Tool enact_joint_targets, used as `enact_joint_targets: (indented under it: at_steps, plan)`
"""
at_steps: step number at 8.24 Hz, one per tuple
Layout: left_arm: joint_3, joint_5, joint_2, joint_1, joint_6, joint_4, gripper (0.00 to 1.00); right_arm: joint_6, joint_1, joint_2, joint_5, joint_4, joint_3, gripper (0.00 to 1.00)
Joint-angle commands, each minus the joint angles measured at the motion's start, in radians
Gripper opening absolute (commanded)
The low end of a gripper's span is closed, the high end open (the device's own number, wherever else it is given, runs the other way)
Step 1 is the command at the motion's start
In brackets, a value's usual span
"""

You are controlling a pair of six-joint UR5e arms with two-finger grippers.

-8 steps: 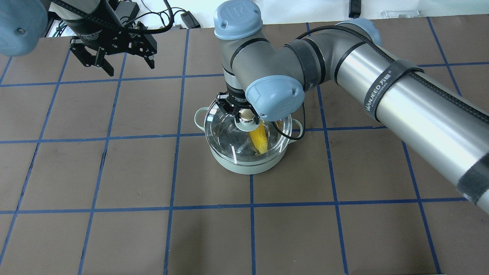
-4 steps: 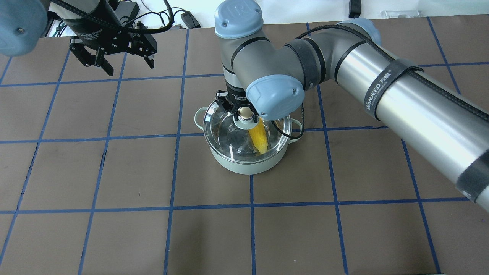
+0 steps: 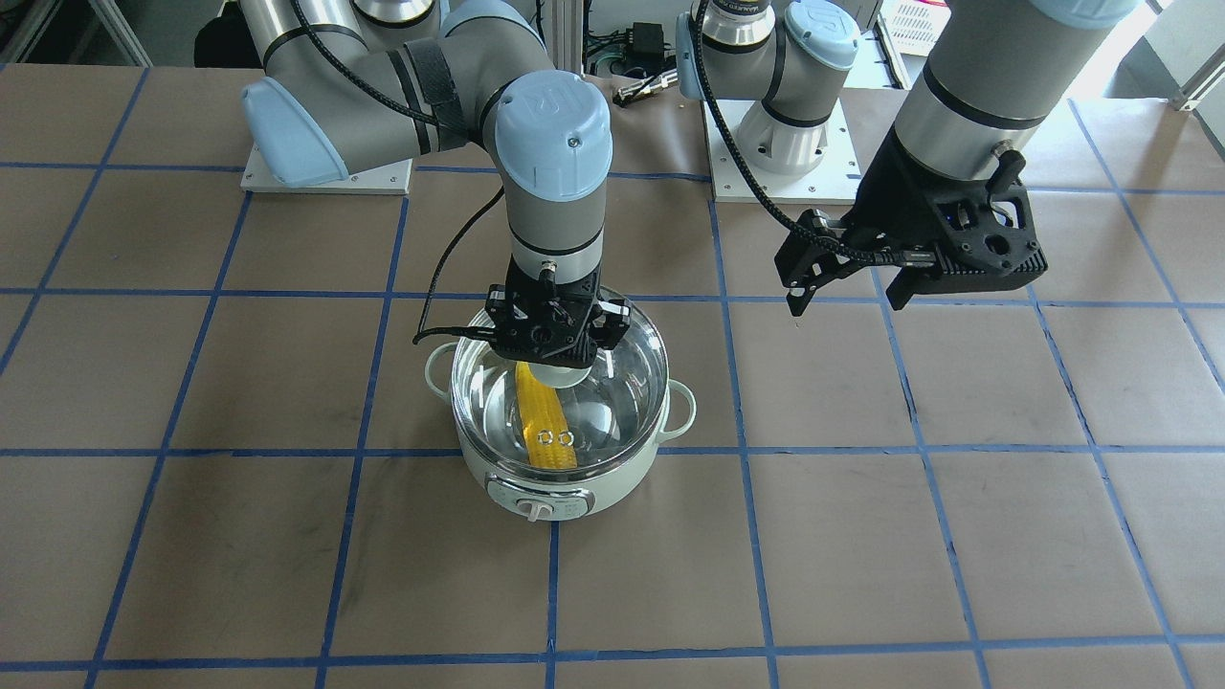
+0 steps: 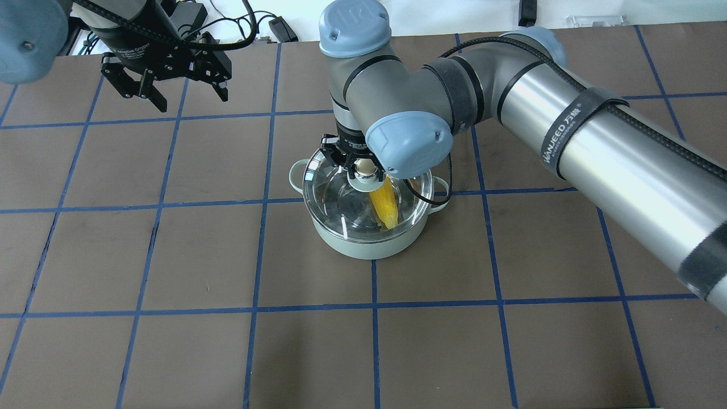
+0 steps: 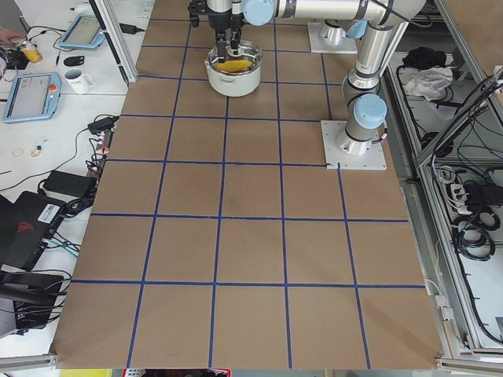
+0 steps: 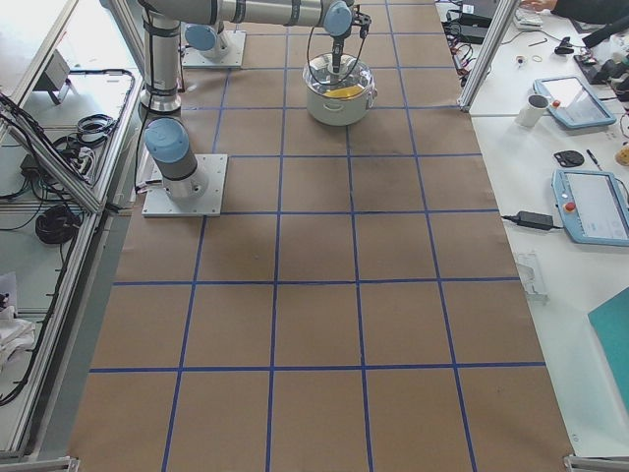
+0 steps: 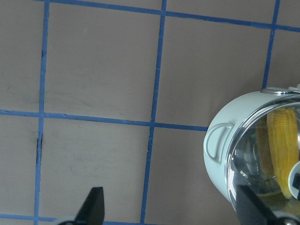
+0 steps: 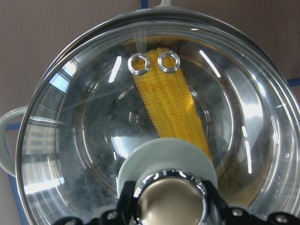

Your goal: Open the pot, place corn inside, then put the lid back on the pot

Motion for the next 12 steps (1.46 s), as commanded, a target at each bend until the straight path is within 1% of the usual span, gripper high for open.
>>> enact_joint_targets:
  at_steps: [1, 5, 8, 11, 12]
  plan:
    - [0.001, 0.000, -0.001, 0.000, 0.001, 0.000, 1.00, 0.002, 0.000, 0.003, -0.006, -0.003, 0.000, 0.00]
    - [-0.001, 0.000, -0.001, 0.000, 0.001, 0.000, 1.00, 0.005, 0.000, 0.011, -0.011, -0.026, 0.004, 0.00]
    - [-0.002, 0.000, -0.001, 0.000, 0.001, 0.000, 1.00, 0.002, 0.000, 0.021, -0.014, -0.072, 0.006, 0.00]
    - [-0.007, 0.000, 0.000, 0.000, 0.001, 0.000, 1.00, 0.003, 0.000, 0.021, -0.014, -0.072, 0.009, 0.00]
    - [-0.004, 0.000, 0.000, 0.000, 0.001, 0.000, 1.00, -0.003, 0.000, 0.021, -0.014, -0.072, 0.009, 0.67]
